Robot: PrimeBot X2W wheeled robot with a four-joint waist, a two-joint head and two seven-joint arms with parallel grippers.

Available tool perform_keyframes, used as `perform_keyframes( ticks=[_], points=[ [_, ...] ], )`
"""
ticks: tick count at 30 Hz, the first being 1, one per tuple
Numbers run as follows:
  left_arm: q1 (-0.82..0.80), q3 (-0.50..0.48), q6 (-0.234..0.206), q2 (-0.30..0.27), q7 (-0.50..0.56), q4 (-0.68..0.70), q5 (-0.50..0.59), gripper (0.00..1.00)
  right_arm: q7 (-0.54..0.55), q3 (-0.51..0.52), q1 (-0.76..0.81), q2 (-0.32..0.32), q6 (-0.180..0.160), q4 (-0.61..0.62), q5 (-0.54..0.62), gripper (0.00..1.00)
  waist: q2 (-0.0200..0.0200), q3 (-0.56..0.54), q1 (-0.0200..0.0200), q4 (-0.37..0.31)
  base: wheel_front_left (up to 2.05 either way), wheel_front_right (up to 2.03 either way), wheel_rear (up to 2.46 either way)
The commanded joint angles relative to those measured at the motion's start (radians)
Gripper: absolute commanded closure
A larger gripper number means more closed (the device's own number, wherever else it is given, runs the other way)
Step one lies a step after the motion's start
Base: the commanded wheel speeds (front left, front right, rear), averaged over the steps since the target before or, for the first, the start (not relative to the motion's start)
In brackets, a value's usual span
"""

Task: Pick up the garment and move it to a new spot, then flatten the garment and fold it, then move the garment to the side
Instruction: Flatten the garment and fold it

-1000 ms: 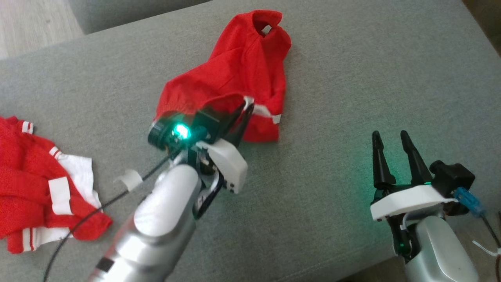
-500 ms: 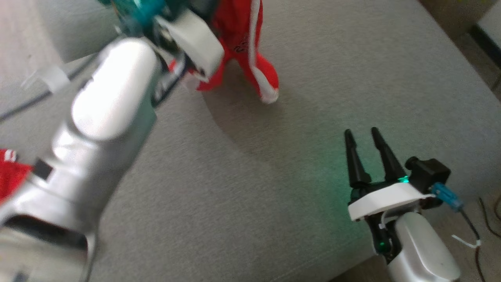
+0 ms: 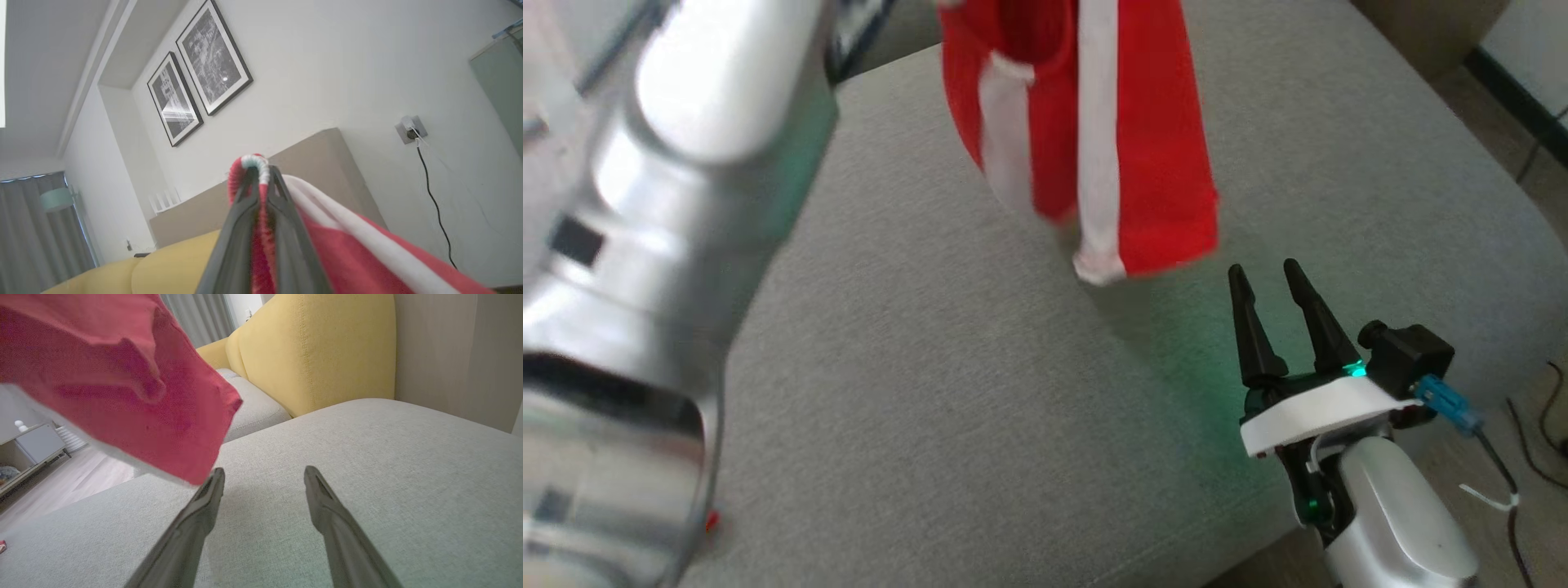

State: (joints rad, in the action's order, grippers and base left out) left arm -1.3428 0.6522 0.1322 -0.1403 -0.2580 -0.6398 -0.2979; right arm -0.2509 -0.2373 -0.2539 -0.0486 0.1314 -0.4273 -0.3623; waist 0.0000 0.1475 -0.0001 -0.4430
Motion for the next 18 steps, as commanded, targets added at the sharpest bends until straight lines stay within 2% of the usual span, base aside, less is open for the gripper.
perform_keyframes(
  ticks=[1, 4, 8, 9, 14, 18],
  points=[
    [0.03, -0.01, -0.002, -0.036, -0.003, 0.054, 0.005, 1.0, -0.011, -0.013, -0.017, -0.002, -0.001, 0.036, 0.0, 0.0, 0.0, 0.016, 0.0001, 0.028, 0.0, 0.0, 0.0],
    [0.14, 0.019, -0.002, -0.075, -0.003, 0.127, 0.005, 1.0, -0.011, -0.008, -0.024, -0.002, -0.001, 0.043, -0.003, 0.0, 0.0, 0.032, 0.0001, 0.055, 0.0, 0.0, 0.0],
    [0.308, 0.044, -0.002, -0.171, -0.004, 0.207, 0.002, 1.0, -0.011, 0.01, -0.036, -0.002, -0.001, 0.047, 0.001, 0.0, 0.0, 0.059, 0.0001, 0.1, 0.0, 0.0, 0.0],
    [0.308, 0.044, -0.002, -0.171, -0.004, 0.207, 0.002, 1.0, -0.011, 0.01, -0.036, -0.002, -0.001, 0.047, 0.001, 0.0, 0.0, 0.059, 0.0001, 0.1, 0.0, 0.0, 0.0],
    [0.511, 0.075, -0.002, -0.306, -0.004, 0.247, 0.0, 1.0, -0.011, 0.03, -0.041, -0.002, -0.001, 0.034, 0.019, 0.0, 0.0, 0.073, 0.0001, 0.162, 0.0, 0.0, 0.0],
    [0.636, 0.069, -0.002, -0.349, -0.004, 0.261, -0.011, 1.0, -0.011, 0.042, -0.044, -0.002, -0.001, 0.017, 0.044, 0.0, 0.0, 0.072, 0.0001, 0.21, 0.0, 0.0, 0.0]
  ],
)
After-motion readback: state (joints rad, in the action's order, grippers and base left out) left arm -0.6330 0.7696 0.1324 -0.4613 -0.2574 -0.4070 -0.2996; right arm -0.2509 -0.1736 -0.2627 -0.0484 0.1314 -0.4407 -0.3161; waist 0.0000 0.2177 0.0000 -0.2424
